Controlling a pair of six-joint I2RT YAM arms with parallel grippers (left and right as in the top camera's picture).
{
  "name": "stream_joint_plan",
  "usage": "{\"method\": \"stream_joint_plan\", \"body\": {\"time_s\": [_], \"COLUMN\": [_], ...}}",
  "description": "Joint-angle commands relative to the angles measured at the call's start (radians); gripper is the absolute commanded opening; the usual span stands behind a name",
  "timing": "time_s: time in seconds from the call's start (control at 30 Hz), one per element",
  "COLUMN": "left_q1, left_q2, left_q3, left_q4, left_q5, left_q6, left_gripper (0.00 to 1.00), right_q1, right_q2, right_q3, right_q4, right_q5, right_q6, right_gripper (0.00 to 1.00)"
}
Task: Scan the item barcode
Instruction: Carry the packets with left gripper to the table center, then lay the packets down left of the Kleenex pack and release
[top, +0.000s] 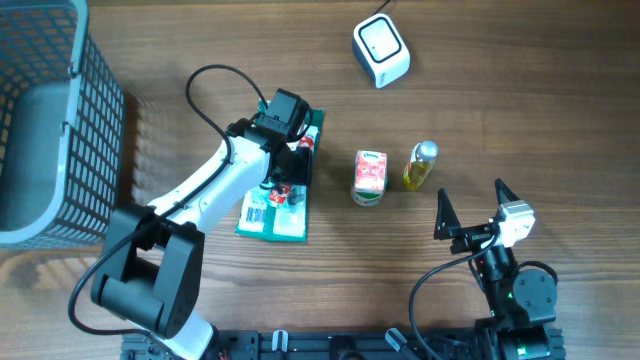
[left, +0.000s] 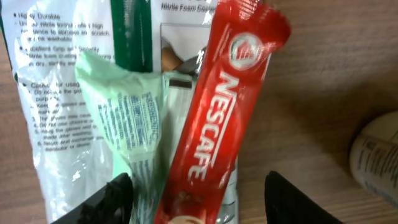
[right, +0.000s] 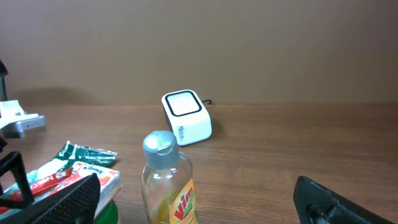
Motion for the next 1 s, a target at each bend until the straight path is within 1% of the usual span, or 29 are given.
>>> {"method": "stream_joint_plan", "body": {"time_s": [0.0, 0.07, 0.13, 0.17, 0.23, 0.3, 0.33, 0.4, 0.43, 0.6, 0.7, 0.73, 0.77, 0.87, 0.97], "left_q1": [0.003, 0.008, 0.010, 0.009, 0.010, 0.010, 0.009, 0.008, 0.008, 0.008, 0.006, 0.006, 0.007, 0.007, 0.008], "left_q2": [-0.018, -0.038, -0.074, -0.104, -0.137, -0.138, -0.132, -0.102, -0.079, 0.011, 0.024, 0.024, 0.024, 0.020, 0.007], "left_q3": [0.018, 0.038, 0.064, 0.076, 0.077, 0.077, 0.072, 0.053, 0.043, 0.034, 0.034, 0.034, 0.034, 0.034, 0.045], "left_q4": [-0.003, -0.004, -0.004, -0.002, 0.007, 0.004, 0.005, 0.011, 0.014, 0.004, -0.003, -0.003, -0.003, -0.001, 0.005], "left_q5": [0.019, 0.019, 0.019, 0.019, 0.018, 0.018, 0.010, -0.060, -0.071, -0.068, -0.060, -0.038, 0.055, 0.232, 0.342], "left_q6": [0.004, 0.004, 0.003, 0.003, 0.003, 0.003, 0.003, 0.003, 0.003, 0.003, 0.003, 0.003, 0.004, 0.009, 0.043], "left_gripper": [0.57, 0.57, 0.53, 0.46, 0.28, 0.07, 0.04, 0.04, 0.04, 0.04, 0.04, 0.04, 0.04, 0.04, 0.04], "right_q1": [-0.002, -0.002, -0.002, -0.002, -0.002, -0.002, -0.002, -0.002, -0.002, -0.002, -0.002, -0.002, -0.002, -0.002, -0.002], "right_q2": [-0.006, -0.006, -0.006, -0.006, -0.006, -0.006, -0.006, -0.006, -0.006, -0.006, -0.006, -0.006, -0.006, -0.006, -0.006], "right_q3": [-0.001, -0.001, -0.001, -0.001, -0.001, -0.001, -0.001, -0.001, -0.001, -0.001, -0.001, -0.001, -0.001, -0.001, -0.001], "right_q4": [0.002, 0.002, 0.002, 0.002, 0.002, 0.002, 0.002, 0.002, 0.002, 0.002, 0.002, 0.002, 0.002, 0.002, 0.002], "right_q5": [0.009, 0.009, 0.009, 0.009, 0.009, 0.009, 0.009, 0.009, 0.009, 0.009, 0.009, 0.009, 0.009, 0.009, 0.009], "right_q6": [-0.008, -0.007, -0.008, -0.007, -0.007, -0.007, -0.007, -0.007, -0.007, -0.007, -0.007, -0.007, -0.007, -0.007, -0.007], "right_gripper": [1.00, 1.00, 1.00, 1.00, 1.00, 1.00, 1.00, 1.00, 1.00, 1.00, 1.00, 1.00, 1.00, 1.00, 1.00]}}
